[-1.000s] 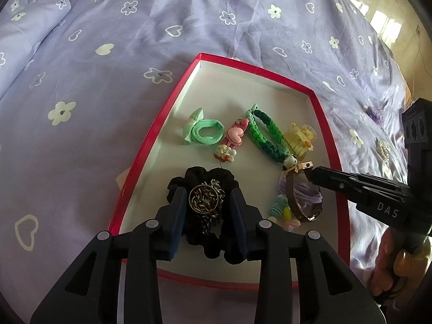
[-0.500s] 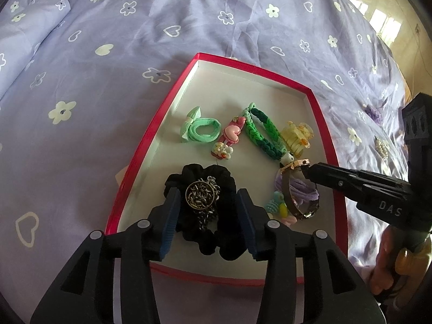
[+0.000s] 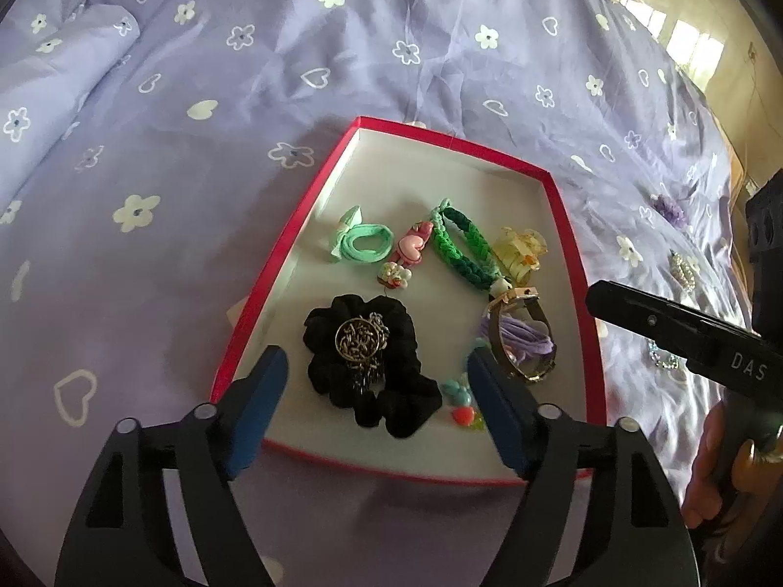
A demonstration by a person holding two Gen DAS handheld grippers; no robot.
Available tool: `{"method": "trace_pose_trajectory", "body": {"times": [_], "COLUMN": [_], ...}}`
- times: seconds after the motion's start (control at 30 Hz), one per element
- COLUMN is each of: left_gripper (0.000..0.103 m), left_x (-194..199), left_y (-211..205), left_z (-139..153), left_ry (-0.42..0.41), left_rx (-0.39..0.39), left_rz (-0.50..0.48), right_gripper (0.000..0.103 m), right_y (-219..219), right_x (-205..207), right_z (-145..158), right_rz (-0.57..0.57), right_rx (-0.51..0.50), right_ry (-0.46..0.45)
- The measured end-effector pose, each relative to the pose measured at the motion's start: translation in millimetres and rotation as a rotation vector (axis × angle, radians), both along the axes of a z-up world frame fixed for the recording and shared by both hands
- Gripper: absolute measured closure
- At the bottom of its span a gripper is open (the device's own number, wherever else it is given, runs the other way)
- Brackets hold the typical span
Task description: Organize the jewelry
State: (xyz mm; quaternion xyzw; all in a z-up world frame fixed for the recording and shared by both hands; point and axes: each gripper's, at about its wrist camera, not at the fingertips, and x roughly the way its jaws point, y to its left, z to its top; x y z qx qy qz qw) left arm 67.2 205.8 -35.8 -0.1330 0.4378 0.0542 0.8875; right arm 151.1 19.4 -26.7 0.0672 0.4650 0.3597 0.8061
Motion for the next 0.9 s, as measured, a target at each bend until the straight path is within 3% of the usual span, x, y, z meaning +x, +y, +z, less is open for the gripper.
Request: {"method": "trace_pose_trajectory", "body": {"times": [0.2,0.53,0.9], "left_gripper": [0.017,0.015,0.009], "left_x": [-21,-64,-101], "left_y": [-1,-9,-28], "left_z": [9,22,26], "left_ry": [-0.013,-0.038,-0.034], "left_rx": [-0.009,-0.012,0.022], "left_rz": [0.041,0.097,0.109], "right_gripper": [0.039,0.028,0.021], "right_y": [-11,-29,-49], "right_x": [-12,-49,-90], "right_z": [2,9,5], "right_rz": [-0.006,-0.008,-0.013], "right_rx": [0.04,0.114,0.116], "right_ry": [0.009,-0.012,-0.003]}}
